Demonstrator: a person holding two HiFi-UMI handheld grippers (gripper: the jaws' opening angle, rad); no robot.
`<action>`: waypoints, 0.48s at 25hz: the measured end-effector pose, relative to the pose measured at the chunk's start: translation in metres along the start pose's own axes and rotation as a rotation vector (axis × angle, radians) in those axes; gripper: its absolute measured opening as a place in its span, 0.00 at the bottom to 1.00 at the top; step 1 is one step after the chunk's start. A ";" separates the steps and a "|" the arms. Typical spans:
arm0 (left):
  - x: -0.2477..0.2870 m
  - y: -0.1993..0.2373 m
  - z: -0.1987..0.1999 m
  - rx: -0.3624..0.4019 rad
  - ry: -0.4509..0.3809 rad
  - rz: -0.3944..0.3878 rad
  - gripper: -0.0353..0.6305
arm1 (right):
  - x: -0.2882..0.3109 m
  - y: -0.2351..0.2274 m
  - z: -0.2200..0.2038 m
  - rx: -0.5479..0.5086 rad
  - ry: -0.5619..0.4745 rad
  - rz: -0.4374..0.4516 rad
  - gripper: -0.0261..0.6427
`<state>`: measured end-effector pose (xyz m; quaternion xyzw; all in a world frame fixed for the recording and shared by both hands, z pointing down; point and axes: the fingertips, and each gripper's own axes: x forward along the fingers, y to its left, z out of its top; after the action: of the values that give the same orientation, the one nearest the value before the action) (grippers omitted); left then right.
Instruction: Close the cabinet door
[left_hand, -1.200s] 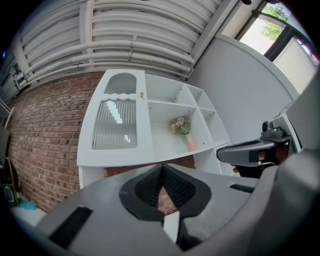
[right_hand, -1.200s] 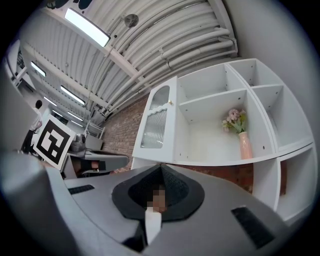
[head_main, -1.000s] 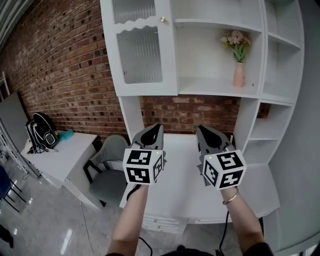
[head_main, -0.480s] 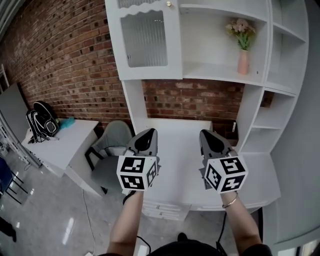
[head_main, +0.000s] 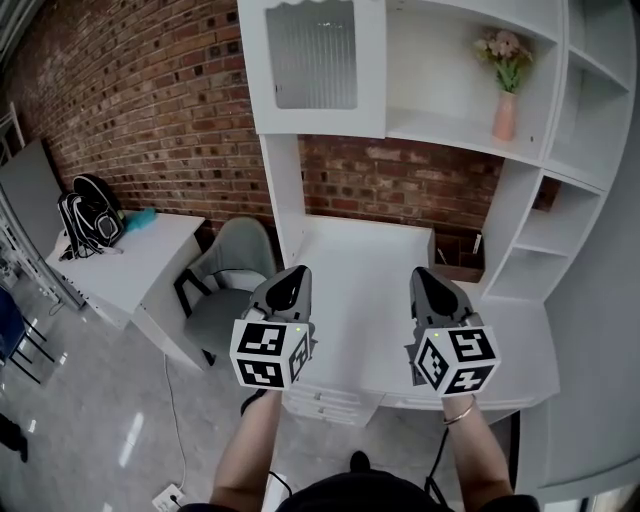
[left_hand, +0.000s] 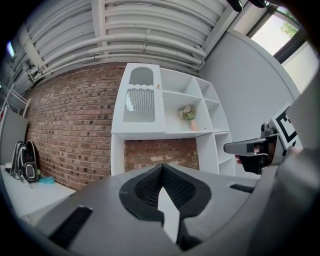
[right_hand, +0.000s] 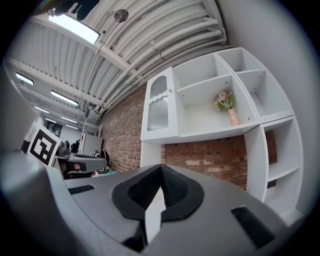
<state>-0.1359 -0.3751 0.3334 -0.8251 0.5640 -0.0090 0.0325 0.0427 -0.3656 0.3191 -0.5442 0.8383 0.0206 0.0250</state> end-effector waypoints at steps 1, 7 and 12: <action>-0.002 0.000 -0.002 -0.001 0.003 0.001 0.07 | -0.001 0.001 -0.002 -0.006 0.002 -0.002 0.04; -0.006 -0.005 -0.007 -0.008 0.010 -0.003 0.07 | -0.006 0.005 -0.007 -0.003 0.009 0.006 0.04; -0.014 -0.008 -0.011 -0.017 0.015 0.002 0.07 | -0.013 0.007 -0.010 0.005 0.014 0.008 0.04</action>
<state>-0.1343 -0.3593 0.3454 -0.8247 0.5651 -0.0105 0.0211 0.0417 -0.3520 0.3300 -0.5407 0.8408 0.0148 0.0203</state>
